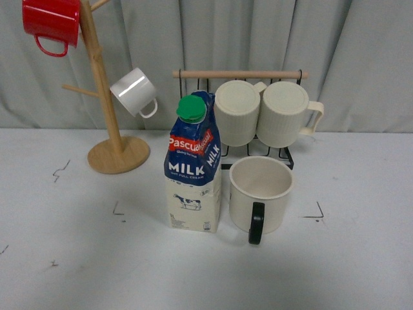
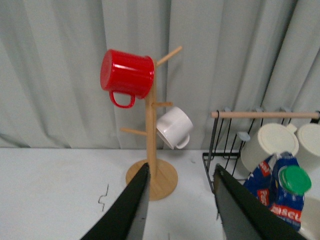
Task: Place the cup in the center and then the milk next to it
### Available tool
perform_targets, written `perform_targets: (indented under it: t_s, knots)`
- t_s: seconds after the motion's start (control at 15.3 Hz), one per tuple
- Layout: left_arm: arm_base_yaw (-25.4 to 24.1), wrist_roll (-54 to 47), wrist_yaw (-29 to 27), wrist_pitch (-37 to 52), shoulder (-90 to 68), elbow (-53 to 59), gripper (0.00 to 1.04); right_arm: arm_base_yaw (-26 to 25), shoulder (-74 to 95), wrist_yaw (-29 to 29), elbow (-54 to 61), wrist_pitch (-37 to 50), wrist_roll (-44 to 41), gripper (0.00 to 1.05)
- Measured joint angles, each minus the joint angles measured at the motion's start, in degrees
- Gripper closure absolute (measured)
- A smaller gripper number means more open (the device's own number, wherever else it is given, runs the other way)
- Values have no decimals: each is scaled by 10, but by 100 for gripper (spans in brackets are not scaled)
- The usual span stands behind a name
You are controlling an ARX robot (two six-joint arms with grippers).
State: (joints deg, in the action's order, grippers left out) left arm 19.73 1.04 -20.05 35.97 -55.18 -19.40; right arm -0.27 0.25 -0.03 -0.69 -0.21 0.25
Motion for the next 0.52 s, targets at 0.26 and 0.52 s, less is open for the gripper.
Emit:
perform_targets:
  t_s: [0.26, 0.52]
  knots:
    - [-72, -1, 71, -14, 94, 84, 103, 0, 0, 0, 0, 0, 0, 6]
    - [-117, -2, 119, -48, 172, 131, 103, 0, 0, 0, 0, 0, 0, 6]
